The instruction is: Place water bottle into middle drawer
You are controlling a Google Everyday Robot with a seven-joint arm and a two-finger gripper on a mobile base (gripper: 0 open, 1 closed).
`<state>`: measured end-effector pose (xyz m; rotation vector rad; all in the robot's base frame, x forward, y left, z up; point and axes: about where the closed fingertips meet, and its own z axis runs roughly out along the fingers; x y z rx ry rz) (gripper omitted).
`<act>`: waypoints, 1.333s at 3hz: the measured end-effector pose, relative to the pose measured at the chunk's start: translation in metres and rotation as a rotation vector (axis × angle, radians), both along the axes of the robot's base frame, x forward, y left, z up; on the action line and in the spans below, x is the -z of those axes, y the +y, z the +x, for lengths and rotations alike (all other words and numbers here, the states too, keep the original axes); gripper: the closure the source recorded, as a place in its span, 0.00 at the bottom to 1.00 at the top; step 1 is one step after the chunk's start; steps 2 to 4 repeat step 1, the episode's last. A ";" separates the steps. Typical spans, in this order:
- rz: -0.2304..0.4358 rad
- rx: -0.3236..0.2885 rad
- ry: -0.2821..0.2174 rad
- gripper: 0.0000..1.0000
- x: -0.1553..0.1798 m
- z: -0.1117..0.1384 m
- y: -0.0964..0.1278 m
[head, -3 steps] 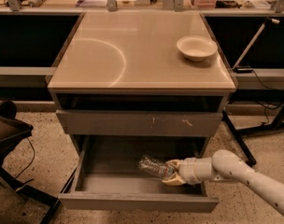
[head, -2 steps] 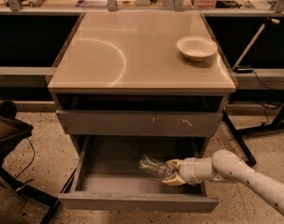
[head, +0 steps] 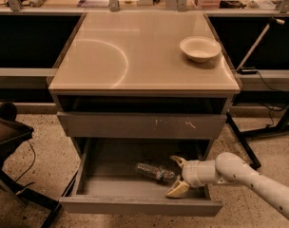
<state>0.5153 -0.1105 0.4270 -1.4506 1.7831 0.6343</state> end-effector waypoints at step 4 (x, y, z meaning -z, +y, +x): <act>0.000 0.000 0.000 0.00 0.000 0.000 0.000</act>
Offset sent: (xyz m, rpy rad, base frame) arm 0.0000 0.0000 0.0000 0.0000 0.0000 0.0000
